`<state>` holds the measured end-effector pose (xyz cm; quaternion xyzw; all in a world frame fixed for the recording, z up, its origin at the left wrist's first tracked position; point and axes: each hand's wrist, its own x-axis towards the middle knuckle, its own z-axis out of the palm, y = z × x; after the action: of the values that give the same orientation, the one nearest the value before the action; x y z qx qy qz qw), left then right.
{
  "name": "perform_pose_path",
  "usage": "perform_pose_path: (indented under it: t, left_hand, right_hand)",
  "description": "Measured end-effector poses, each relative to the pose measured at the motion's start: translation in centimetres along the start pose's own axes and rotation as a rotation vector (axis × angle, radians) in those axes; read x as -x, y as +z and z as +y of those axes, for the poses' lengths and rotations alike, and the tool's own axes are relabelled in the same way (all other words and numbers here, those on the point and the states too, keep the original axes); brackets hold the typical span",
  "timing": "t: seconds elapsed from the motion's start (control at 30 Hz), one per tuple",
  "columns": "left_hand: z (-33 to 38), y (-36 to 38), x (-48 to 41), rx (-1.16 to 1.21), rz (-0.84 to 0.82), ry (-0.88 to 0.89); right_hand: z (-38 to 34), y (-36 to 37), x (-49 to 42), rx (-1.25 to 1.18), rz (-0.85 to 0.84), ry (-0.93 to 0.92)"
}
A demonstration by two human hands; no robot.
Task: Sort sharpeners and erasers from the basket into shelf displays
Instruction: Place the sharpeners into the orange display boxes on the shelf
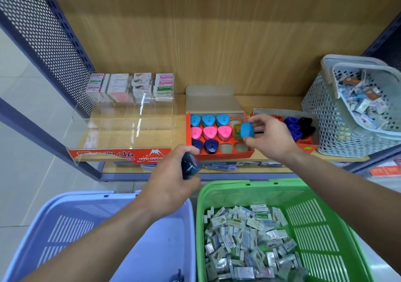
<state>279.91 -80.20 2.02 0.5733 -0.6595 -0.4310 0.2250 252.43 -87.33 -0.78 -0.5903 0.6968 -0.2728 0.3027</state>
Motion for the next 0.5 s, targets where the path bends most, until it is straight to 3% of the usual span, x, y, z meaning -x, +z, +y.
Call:
perform_pose_path:
  t: [0.17,0.5]
  left_hand:
    - [-0.5,-0.6,-0.6,0.007,0.002,0.002]
    - [-2.0,-1.0,-1.0,0.09,0.074,-0.085]
  right_hand:
    - [1.5,1.0,-5.8,0.199,0.071,-0.095]
    - [2.6,2.0,-9.4,0.54,-0.058,-0.191]
